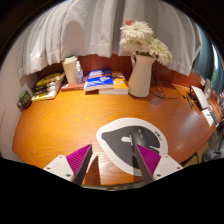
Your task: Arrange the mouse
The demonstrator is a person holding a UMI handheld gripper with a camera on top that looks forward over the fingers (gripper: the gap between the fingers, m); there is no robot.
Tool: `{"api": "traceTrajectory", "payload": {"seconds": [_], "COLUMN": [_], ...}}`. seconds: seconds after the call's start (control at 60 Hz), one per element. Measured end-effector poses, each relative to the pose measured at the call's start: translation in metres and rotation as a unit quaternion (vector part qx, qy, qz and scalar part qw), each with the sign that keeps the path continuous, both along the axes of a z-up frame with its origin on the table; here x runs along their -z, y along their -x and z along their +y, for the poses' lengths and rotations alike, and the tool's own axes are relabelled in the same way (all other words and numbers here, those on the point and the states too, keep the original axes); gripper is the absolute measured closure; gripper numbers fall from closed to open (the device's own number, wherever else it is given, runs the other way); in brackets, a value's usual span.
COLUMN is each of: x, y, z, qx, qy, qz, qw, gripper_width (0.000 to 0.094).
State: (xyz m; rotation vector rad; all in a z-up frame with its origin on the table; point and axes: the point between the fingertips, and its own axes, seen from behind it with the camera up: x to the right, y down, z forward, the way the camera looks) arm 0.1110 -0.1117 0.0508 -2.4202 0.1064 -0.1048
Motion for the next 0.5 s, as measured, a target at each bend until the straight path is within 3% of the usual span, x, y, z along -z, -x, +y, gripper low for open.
{"api": "traceTrajectory", "payload": {"seconds": [0.233,0.5], "x": [-0.043,-0.144], "y": [0.115,0.187], "z": [-0.067,-0.093], "qx": [-0.030,-0.057], "qy": [-0.019,-0.101], "qz": [0.026,0.040], "qw": [0.999,0.992], "gripper_width": [0.0073,0.0073]}}
